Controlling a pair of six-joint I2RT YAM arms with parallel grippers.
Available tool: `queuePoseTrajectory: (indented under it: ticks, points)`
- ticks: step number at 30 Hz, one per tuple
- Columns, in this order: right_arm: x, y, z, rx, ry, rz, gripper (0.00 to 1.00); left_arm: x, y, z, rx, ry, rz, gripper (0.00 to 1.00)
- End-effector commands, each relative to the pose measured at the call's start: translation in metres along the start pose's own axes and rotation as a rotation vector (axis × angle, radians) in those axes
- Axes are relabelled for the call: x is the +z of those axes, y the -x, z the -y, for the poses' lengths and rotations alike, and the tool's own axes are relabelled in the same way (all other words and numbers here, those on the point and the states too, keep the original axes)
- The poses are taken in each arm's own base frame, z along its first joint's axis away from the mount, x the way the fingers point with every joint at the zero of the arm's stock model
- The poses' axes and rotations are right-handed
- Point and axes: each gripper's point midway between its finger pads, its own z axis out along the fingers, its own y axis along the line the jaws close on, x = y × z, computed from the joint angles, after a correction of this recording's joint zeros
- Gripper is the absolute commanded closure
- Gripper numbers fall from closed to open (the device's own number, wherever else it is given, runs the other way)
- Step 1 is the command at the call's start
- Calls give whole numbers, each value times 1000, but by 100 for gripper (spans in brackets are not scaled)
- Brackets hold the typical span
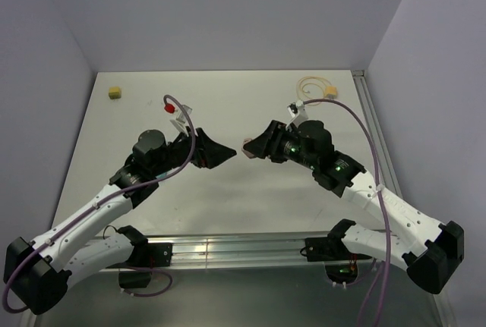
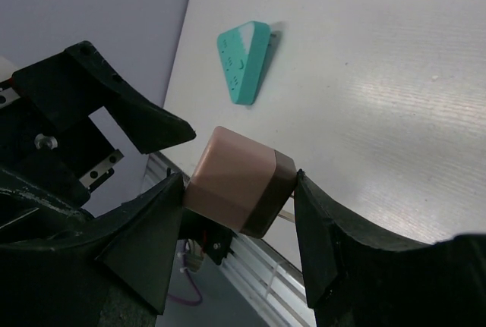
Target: Insert the plug
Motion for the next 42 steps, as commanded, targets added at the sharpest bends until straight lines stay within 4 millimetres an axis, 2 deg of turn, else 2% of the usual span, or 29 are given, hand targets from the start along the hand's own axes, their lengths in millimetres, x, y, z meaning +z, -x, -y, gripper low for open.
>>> queuePoseTrajectory:
  ticks: [1,6,7,8,10,12,16,18,19,23,31,35,40,42]
  points:
    - [-3,20,-44,-12,114,65,100,-4,10,25,60,-110,35,10]
    - [-10,8,-66,-77,201,-4,100,-11,7,42,176,-190,1,19]
    - [-12,3,-63,-118,188,-35,100,-13,7,42,188,-186,-5,20]
    - [-16,6,-68,-142,195,-41,100,-17,8,46,207,-198,0,21]
    - [-19,4,-60,-180,151,-63,100,-21,7,49,242,-211,0,21]
    - [-24,3,-65,-205,167,-79,100,-27,4,56,283,-254,-7,22]
    - [-31,-12,-65,-271,186,-184,100,-40,-5,75,420,-387,-34,20]
    - [-35,-18,-72,-289,231,-234,100,-51,-11,87,543,-469,-33,16]
    - [-39,-27,-73,-294,258,-284,100,-54,-11,90,582,-480,-21,14]
    - [-47,-37,-77,-293,298,-349,100,-58,-4,100,690,-473,19,9]
    - [-57,-45,-89,-254,379,-389,100,-51,-13,97,825,-457,-5,9]
    - [-60,-45,-92,-249,385,-389,100,-46,-8,92,904,-405,8,9]
    - [-59,-41,-94,-244,373,-378,100,-39,-6,95,908,-401,-30,9]
    - [-58,-40,-96,-240,370,-371,100,-30,-10,86,884,-372,-80,12]
